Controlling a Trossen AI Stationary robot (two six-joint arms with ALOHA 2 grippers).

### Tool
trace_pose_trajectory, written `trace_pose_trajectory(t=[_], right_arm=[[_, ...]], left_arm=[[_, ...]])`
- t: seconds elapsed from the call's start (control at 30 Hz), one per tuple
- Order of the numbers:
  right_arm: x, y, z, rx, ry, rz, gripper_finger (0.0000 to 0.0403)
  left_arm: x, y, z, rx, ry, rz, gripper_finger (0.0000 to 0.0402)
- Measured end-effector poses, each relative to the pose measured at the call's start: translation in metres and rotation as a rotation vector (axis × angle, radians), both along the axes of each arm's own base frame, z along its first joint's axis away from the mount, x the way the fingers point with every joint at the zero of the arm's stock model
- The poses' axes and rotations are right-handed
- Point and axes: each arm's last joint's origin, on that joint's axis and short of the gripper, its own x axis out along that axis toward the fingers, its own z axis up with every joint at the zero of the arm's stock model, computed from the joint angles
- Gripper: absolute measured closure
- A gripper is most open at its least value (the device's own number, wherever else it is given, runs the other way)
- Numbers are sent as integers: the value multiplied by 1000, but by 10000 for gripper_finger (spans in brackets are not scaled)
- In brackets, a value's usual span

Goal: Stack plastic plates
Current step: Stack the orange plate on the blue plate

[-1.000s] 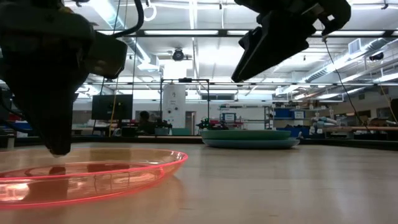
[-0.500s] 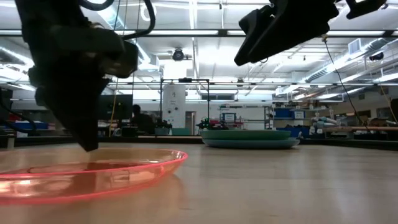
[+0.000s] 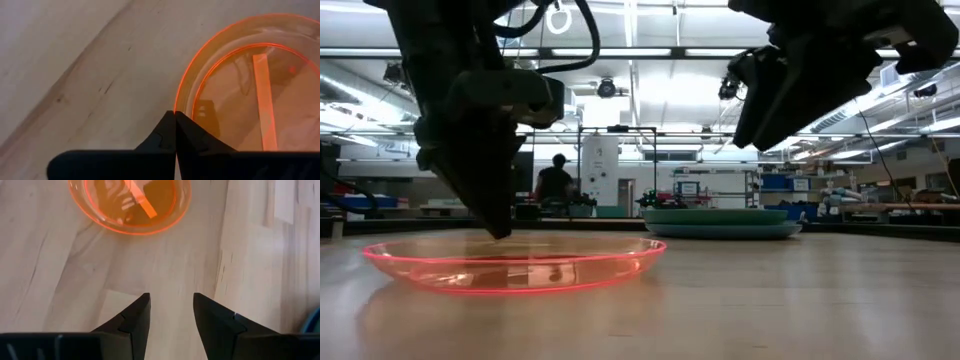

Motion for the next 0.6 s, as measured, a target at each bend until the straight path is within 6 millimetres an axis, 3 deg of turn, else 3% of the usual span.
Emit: trace_pose_trajectory(t=[0.4,0.6], right_arm=[[-4,-3,-3,-15,31,-84,244],[-6,-4,-2,-17,31,-116,250]], left_arm=[[-3,18,37,98,-128,-9,401],[-1,28,43,148,-147,-4,401]])
